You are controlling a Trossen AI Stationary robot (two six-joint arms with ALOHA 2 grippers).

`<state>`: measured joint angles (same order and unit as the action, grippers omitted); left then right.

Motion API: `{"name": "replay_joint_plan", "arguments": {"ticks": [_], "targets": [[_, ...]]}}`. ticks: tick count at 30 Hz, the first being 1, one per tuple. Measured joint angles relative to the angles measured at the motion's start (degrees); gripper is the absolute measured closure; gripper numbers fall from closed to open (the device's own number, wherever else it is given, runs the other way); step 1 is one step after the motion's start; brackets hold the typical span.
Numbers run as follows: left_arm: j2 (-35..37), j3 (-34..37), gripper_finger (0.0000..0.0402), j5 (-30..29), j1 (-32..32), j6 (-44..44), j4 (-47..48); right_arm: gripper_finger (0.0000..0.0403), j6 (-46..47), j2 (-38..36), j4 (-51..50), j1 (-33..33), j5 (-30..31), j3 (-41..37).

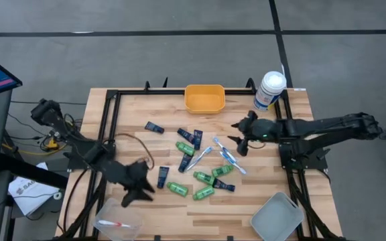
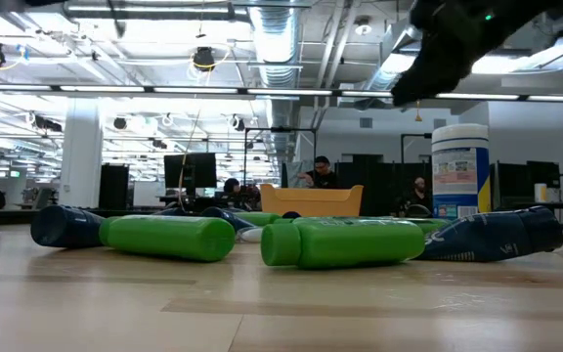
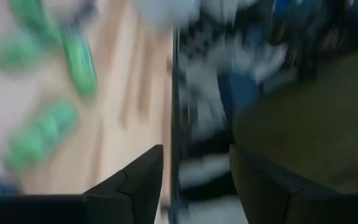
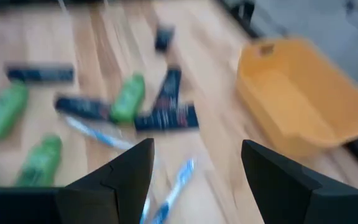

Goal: Pick & Place Travel size toiletries
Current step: Put the blue toothbrush into the transparent bin

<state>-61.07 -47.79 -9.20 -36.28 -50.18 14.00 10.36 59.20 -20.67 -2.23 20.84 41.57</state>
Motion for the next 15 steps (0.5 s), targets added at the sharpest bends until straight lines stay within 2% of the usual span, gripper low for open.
{"name": "replay_joint_plan", "arguments": {"ticks": [4, 7, 11, 15], "targets": [[3.7, 0.0, 0.0229, -12.6, 1.4, 8.1, -4.7, 0.0168, 5.8, 7.5, -5.5, 0.4, -0.4, 4.0], [5.1, 0.0, 0.0228, -19.3, 2.4, 12.6, -6.2, 0.0168, 8.1, 12.6, -8.2, 1.2, -3.6, 6.0], [5.5, 0.0, 0.0220, -21.4, 4.5, 13.9, -6.7, 0.0168, 9.8, 18.8, -9.1, 2.1, -8.7, 7.4], [4.6, 0.0, 0.0211, -21.4, 6.1, 13.9, -6.9, 0.0168, 11.6, 23.5, -10.1, 2.5, -9.5, 7.4]]}}
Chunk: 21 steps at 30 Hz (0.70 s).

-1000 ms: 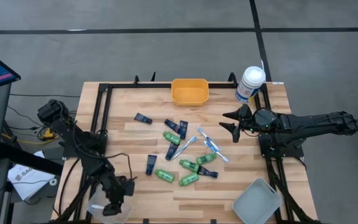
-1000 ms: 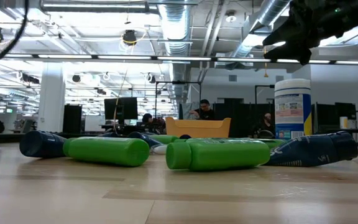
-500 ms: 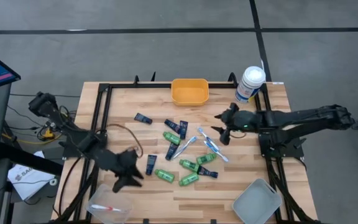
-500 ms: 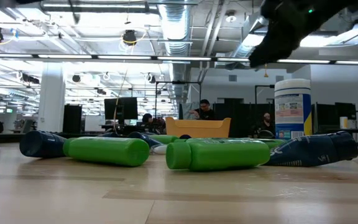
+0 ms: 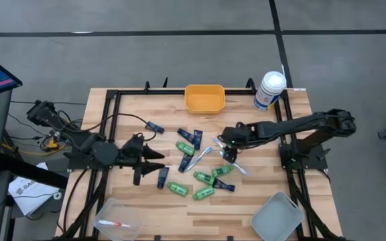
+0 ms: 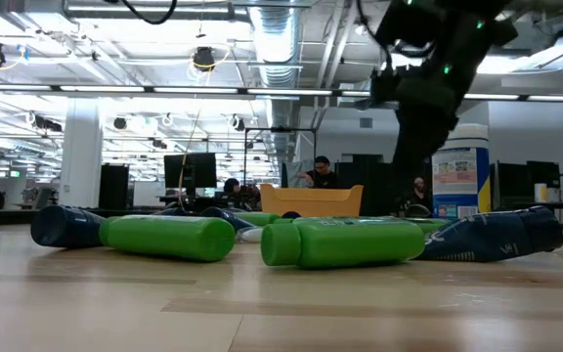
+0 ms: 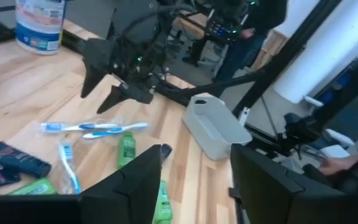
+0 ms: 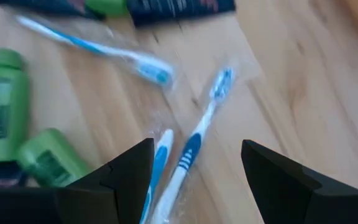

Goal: Pick & Place Travel size toiletries
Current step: Put the blue toothbrush into the transparent bin

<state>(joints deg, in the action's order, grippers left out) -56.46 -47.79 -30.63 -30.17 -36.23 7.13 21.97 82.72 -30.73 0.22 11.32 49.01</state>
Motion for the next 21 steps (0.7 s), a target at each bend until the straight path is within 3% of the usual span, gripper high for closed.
{"name": "replay_joint_plan", "arguments": {"ticks": [7, 14, 21], "targets": [[-1.5, 0.0, 0.0202, 0.1, 1.0, 0.0, -0.5, 0.0168, -1.1, 5.7, -0.2, 3.0, 0.1, 0.0], [-1.6, 0.0, 0.0203, 0.2, 1.0, 0.0, -1.1, 0.0168, -2.6, 9.5, 0.7, 3.8, -5.0, 0.0], [-1.6, 0.0, 0.0203, 0.2, 1.0, 0.0, -1.4, 0.0168, -3.1, 13.9, 1.6, 3.5, -5.7, 0.2]]}}
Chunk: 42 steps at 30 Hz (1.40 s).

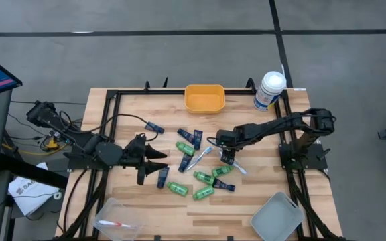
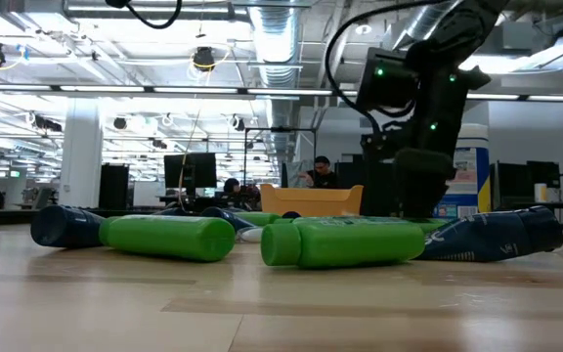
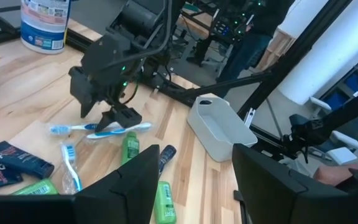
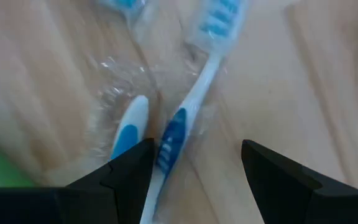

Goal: Pick & Place Travel size toiletries
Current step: Put the blue toothbrush into the transparent bin

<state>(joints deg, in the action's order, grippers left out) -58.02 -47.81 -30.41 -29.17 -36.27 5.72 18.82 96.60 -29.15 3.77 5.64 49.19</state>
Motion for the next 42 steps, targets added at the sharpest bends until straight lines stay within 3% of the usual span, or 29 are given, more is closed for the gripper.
{"name": "replay_joint_plan", "arguments": {"ticks": [3, 6, 14, 16, 21, 24, 27, 36, 42], "targets": [[0.0, 0.0, 0.0203, 0.0, 0.0, 0.0, -0.3, 0.0174, -1.2, 1.1, 0.0, 0.0, -1.1, 0.1], [0.0, 0.0, 0.0202, 0.0, 0.0, 0.0, -0.3, 0.0205, -1.3, 1.1, 0.0, 0.0, -1.5, 0.1], [0.0, 0.0, 0.0208, -0.2, 0.0, 0.0, -0.7, 0.0375, -1.3, -3.2, -0.5, 1.8, -1.8, -0.4], [0.0, 0.0, 0.0210, -1.8, 0.0, 0.0, -0.8, 0.0381, -1.5, -5.1, -0.4, 2.4, -1.8, -0.4], [0.0, 0.0, 0.0209, -8.3, 0.0, 0.0, -1.8, 0.0353, -1.4, -12.5, 1.9, 3.7, -1.8, -0.3], [-0.1, 0.0, 0.0206, -13.1, 0.8, 0.0, -3.4, 0.0362, -1.4, -17.9, 5.8, 3.9, -1.6, -0.3], [-1.4, 0.0, 0.0206, -13.9, 3.7, 1.2, -5.9, 0.0378, -1.4, -22.6, 11.6, 3.2, -1.6, -0.3], [-10.1, 0.0, 0.0201, 4.0, 17.2, 12.3, -26.9, 0.0359, -1.4, -29.1, 25.3, 0.0, -1.6, -0.1], [-14.2, 0.0, 0.0201, 12.8, 24.5, 12.5, -30.4, 0.0371, -2.3, -29.4, 26.9, -1.8, -1.7, -0.1]]}}
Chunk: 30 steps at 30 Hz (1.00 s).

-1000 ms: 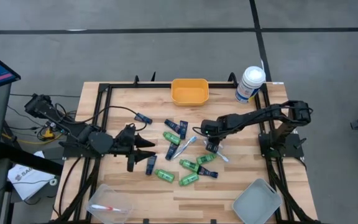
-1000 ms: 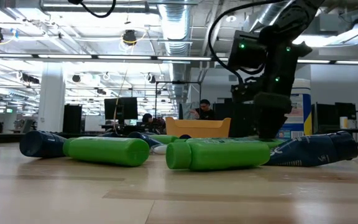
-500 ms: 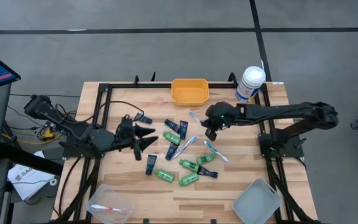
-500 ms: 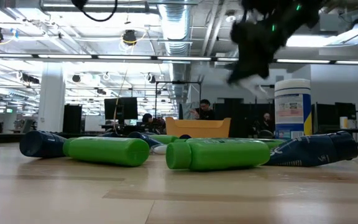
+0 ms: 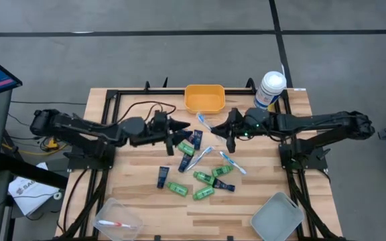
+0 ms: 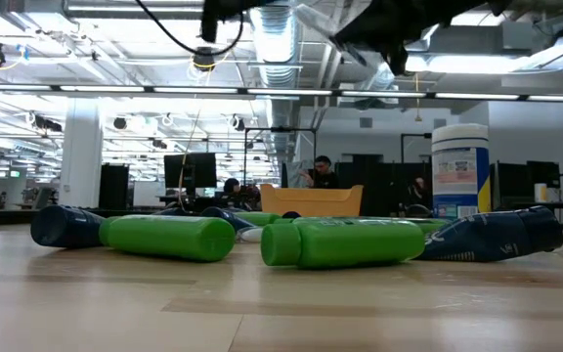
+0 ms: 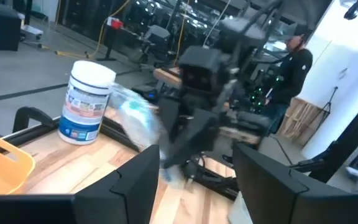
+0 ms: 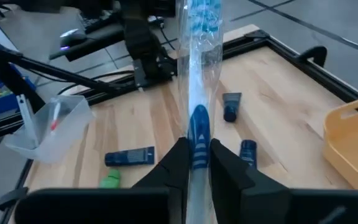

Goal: Pick & Place Travel size toiletries
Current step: Put the blue toothbrush into the transparent bin

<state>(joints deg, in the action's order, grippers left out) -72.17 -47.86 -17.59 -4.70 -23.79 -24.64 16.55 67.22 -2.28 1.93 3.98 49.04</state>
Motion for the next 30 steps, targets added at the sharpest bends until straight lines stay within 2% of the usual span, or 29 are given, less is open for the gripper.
{"name": "replay_joint_plan", "arguments": {"ticks": [7, 21, 30], "targets": [[-4.0, 0.0, 0.0201, 5.6, 4.2, 0.0, -2.8, 0.0384, -0.1, 0.0, 2.0, -1.4, 0.1, 0.0], [-11.2, 0.0, 0.0201, 7.5, 4.8, -0.4, -15.8, 0.0403, -2.1, 0.0, 4.4, -1.6, -0.1, 0.0], [-12.2, 0.0, 0.0210, 7.6, 6.8, 1.2, -21.8, 0.0403, -2.2, 0.0, 4.6, -1.6, -1.2, 0.0]]}}
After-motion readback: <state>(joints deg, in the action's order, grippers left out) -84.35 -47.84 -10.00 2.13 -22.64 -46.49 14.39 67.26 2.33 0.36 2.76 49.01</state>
